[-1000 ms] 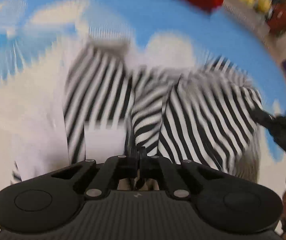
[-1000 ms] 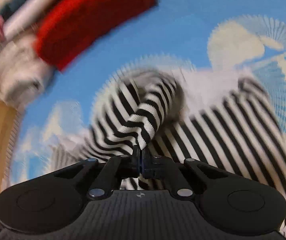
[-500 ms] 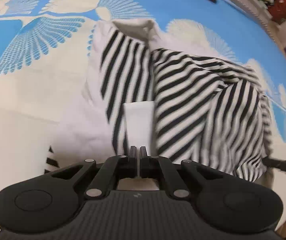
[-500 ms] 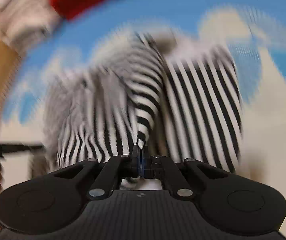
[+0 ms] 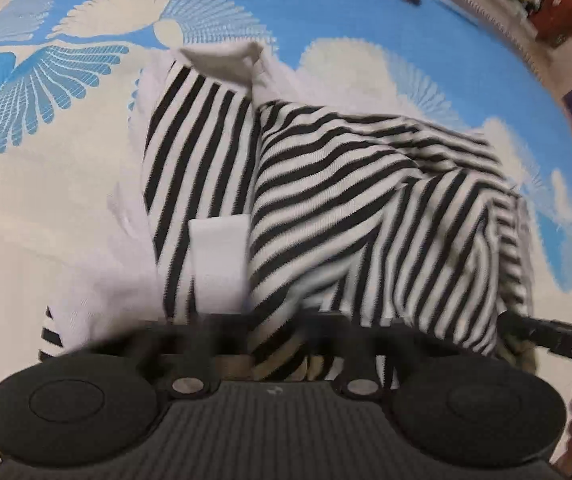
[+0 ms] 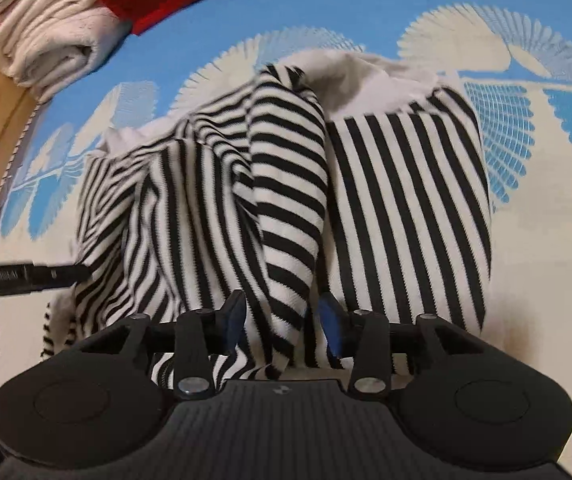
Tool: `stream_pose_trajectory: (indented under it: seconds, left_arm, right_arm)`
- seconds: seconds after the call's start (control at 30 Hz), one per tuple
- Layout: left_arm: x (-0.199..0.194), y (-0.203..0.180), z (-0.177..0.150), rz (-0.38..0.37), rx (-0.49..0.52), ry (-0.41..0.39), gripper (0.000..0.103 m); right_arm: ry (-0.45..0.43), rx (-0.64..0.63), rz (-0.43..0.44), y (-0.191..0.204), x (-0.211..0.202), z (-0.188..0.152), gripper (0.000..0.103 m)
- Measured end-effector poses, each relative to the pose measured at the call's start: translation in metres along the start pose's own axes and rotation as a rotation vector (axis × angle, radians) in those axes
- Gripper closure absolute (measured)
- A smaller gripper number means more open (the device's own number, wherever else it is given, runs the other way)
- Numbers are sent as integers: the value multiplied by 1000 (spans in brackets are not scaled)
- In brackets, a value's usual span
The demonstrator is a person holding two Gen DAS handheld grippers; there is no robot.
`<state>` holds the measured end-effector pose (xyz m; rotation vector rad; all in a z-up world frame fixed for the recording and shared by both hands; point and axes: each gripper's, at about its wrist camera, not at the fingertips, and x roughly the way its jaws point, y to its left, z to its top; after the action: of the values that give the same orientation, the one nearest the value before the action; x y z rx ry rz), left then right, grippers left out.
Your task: Fold small clothes
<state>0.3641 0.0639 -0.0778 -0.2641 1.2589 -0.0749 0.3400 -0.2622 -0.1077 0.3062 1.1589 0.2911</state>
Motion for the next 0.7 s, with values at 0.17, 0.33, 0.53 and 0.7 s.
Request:
stream_pose_trajectory:
  seconds: [0.17,0.33,0.53,0.7]
  left_arm:
    - [-46,11,12,-5,5,-199,100]
    - [-1,23,3,113,19,56,80]
    - [-50,8,10,32,55,-183,66]
    - [-16,-12,-7,16,196,-64,66]
  right_arm:
    - [-74,-1,49,13,-15,5,96]
    - [68,-66,-67,9,8,-3,94]
    - [-123,-19,-80,7,-23,11,85]
    - [-162,-111,64,25,-26,7,79]
